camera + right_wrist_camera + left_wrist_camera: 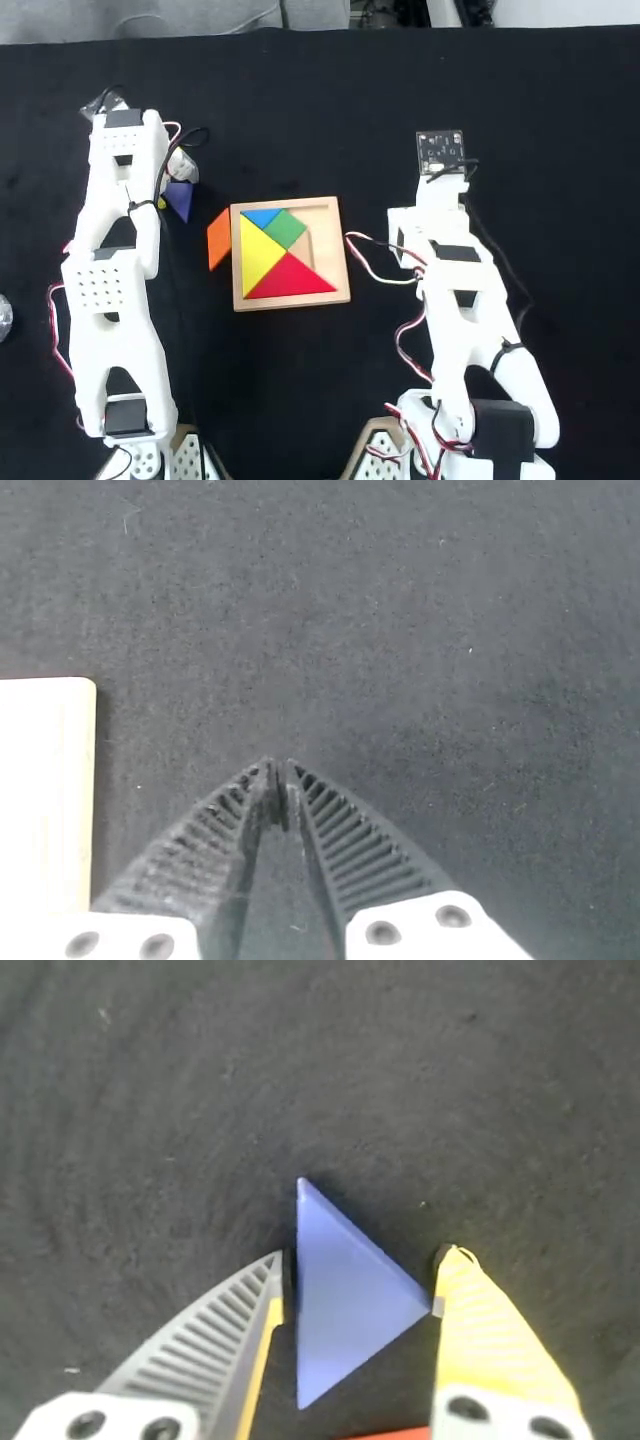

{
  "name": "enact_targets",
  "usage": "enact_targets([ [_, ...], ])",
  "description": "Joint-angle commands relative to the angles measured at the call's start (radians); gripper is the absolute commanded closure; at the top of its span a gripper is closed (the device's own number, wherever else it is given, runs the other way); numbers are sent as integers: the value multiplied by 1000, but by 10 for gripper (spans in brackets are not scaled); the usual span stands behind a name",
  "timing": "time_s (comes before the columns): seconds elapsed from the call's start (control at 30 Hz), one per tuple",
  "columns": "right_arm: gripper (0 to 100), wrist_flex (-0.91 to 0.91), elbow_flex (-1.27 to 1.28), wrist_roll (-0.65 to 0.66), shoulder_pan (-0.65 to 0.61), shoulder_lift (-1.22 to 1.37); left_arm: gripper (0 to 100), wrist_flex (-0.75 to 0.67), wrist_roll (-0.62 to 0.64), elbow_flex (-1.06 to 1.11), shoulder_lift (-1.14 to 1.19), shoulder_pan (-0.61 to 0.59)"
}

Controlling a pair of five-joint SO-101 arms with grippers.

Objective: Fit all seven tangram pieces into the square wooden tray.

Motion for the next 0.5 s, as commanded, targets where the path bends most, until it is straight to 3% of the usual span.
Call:
enact_targets([
  [0.0,987,-20,-4,9,-14,2,753,12,-28,-42,-5,5],
  [0.13,987,-20,-4,9,-14,2,748,35,-31,-51,-2,5],
  [0.27,987,-20,-4,9,-14,2,666,68,-31,-51,-11,27],
  [0.47,987,-20,-4,9,-14,2,693,68,-23,-53,-2,24],
])
